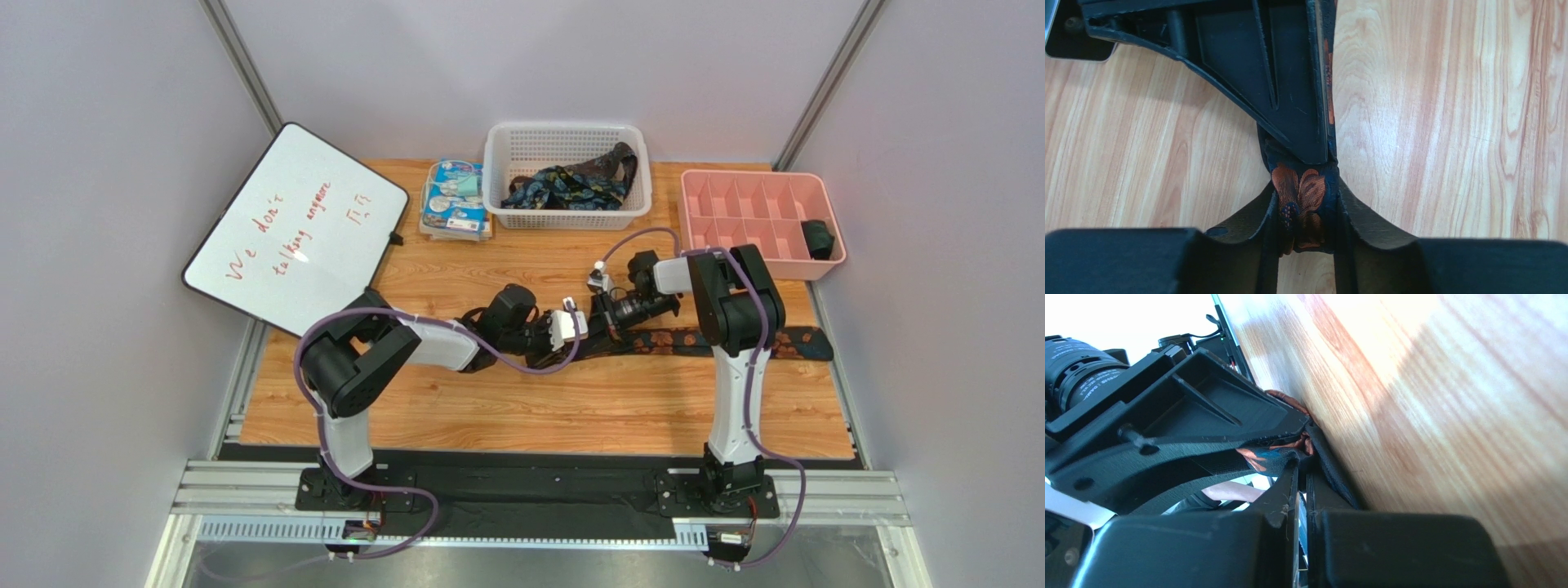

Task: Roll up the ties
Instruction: Roll the tie at the center of the board.

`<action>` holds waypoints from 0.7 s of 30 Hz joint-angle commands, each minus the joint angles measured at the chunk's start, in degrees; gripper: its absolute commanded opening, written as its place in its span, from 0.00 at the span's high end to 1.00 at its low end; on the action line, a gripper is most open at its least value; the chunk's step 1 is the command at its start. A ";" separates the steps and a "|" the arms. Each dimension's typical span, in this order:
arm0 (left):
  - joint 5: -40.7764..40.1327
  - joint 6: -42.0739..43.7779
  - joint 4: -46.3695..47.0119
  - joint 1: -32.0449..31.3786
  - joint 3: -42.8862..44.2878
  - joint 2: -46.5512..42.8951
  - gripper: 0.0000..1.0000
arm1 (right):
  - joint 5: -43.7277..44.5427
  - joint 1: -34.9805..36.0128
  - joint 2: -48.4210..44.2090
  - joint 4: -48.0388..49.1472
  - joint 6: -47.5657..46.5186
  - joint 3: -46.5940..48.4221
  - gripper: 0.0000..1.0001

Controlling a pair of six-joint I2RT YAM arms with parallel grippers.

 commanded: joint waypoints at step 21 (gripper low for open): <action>-7.73 3.03 -46.66 -5.09 16.63 1.39 0.74 | 4.41 4.03 -7.56 6.33 12.79 -5.52 0.55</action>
